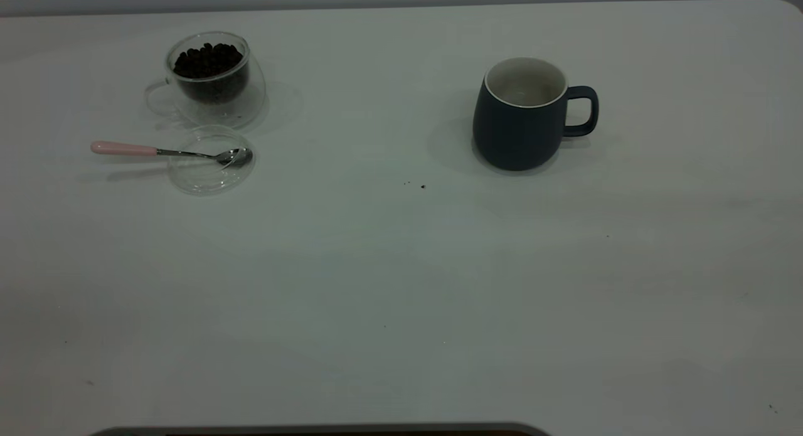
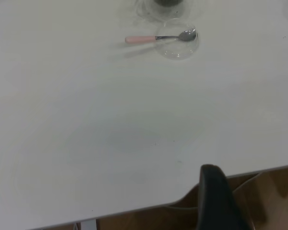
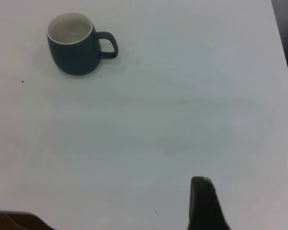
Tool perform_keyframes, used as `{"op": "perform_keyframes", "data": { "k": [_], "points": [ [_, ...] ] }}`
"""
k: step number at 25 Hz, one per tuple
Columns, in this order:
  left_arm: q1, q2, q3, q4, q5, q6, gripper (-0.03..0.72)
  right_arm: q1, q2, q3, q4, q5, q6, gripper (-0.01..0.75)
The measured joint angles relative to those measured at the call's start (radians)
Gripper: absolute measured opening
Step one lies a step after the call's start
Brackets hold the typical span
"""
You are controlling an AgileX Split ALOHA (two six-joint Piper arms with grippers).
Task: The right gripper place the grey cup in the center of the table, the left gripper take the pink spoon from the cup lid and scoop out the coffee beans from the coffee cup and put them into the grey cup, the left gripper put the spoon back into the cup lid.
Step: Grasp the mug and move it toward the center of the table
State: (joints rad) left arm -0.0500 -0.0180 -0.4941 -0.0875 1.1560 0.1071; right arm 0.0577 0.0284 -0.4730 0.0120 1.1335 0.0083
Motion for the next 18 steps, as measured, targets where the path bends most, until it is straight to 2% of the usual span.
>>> {"op": "perform_keyframes", "data": {
  "k": [18],
  "points": [
    [0.0, 0.0, 0.0, 0.0, 0.0, 0.0, 0.445, 0.0, 0.0, 0.0, 0.0, -0.007, 0.0, 0.486]
  ]
}}
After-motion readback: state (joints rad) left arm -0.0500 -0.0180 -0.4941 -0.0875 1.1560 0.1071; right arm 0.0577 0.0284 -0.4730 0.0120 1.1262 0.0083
